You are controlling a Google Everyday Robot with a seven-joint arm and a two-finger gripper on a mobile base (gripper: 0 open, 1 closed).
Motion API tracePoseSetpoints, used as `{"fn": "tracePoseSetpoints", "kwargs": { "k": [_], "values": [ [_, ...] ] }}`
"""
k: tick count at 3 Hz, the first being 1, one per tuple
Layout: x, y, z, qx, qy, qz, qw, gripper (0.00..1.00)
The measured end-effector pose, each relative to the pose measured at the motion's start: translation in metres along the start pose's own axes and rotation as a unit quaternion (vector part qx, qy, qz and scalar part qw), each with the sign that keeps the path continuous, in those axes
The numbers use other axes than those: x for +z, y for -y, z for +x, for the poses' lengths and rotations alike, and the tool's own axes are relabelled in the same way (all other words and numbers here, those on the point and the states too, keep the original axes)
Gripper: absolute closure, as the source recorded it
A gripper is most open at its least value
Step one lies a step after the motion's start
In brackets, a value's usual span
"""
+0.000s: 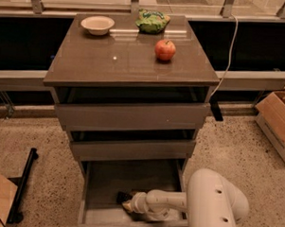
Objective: Pick rxbar chocolate from bottom drawer and place on counter
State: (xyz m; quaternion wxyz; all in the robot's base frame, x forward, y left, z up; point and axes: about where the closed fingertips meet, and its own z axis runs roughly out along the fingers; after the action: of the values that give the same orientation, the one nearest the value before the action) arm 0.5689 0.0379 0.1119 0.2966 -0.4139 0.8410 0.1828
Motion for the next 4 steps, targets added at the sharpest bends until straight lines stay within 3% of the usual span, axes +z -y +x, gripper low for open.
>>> {"fn": "tracePoseSetpoints", "kwargs": {
  "k": [1, 2, 3, 4],
  "values": [
    [-0.013, 0.002, -0.013, 0.002, 0.027, 0.007, 0.9996, 1.00],
    [-0.045, 0.005, -0.042, 0.006, 0.081, -0.002, 0.9967, 1.00],
    [-0.104, 0.023, -0.070, 0.016, 0.145, -0.020, 0.9891, 1.00],
    [-0.178, 0.024, -0.085, 0.030, 0.174, -0.065, 0.9822, 1.00]
  ]
}}
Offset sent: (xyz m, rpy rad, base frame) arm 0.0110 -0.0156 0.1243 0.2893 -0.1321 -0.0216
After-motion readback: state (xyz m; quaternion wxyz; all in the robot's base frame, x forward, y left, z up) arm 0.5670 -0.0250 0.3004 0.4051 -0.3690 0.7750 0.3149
